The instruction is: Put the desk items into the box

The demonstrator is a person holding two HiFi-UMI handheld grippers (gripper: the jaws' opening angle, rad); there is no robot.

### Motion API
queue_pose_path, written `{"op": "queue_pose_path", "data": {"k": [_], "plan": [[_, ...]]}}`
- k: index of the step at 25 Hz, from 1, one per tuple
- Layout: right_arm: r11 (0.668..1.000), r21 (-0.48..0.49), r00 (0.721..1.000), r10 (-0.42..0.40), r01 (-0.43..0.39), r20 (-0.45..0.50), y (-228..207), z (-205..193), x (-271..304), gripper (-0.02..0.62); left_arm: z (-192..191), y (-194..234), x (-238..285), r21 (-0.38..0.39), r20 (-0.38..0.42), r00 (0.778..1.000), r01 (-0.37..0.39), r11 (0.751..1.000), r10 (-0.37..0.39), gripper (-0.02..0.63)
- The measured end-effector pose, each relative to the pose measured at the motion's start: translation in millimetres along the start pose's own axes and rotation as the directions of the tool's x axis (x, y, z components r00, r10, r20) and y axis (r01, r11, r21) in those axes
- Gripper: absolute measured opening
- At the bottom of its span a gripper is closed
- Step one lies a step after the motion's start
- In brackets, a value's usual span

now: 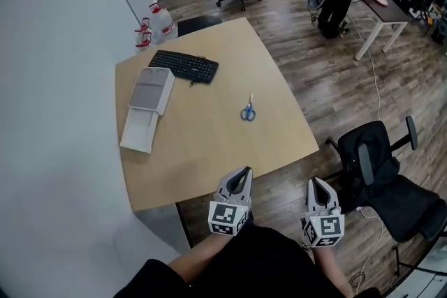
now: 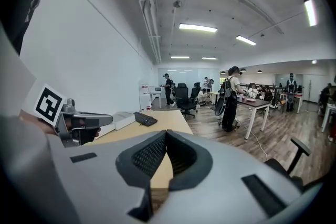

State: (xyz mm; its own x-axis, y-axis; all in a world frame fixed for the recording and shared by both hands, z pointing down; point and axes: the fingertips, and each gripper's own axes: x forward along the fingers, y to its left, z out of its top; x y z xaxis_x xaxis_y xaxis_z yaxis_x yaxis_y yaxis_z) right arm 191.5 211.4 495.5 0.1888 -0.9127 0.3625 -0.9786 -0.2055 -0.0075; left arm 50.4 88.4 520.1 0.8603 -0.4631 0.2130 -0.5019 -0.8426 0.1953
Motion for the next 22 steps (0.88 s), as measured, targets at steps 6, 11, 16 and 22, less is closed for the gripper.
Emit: {"op": "queue_pose_path", "data": {"k": [6,11,16,22], "plan": [[1.0,-0.005,1.0,0.008,-0.008,0.007,13.4,29.3,58.1,0.06,16.2,47.4,19.5,0.001,0.004,1.0,0.013,1.0,-0.013,0.02],[0.999,-0.033,1.0,0.026,-0.026,0.004,34.3,44.1,82.4,0.06,31.3,73.2,18.2,0.031,0.036,0.999,-0.005,1.0,0.004,0.02],[0.993,-0.092,0.997,0.077,-0.074,0.021,55.4,58.6,106.0,0.06,20.4,97.5,18.5,-0.044,0.033,0.997,-0.061,0.997,0.063,0.02],[0.989,-0.076,0.992,0.125,-0.124,0.013,61.3,52.2,122.4,0.06,15.6,108.4,11.1,-0.053,0.012,0.995,-0.099,0.994,0.1,0.02]]}}
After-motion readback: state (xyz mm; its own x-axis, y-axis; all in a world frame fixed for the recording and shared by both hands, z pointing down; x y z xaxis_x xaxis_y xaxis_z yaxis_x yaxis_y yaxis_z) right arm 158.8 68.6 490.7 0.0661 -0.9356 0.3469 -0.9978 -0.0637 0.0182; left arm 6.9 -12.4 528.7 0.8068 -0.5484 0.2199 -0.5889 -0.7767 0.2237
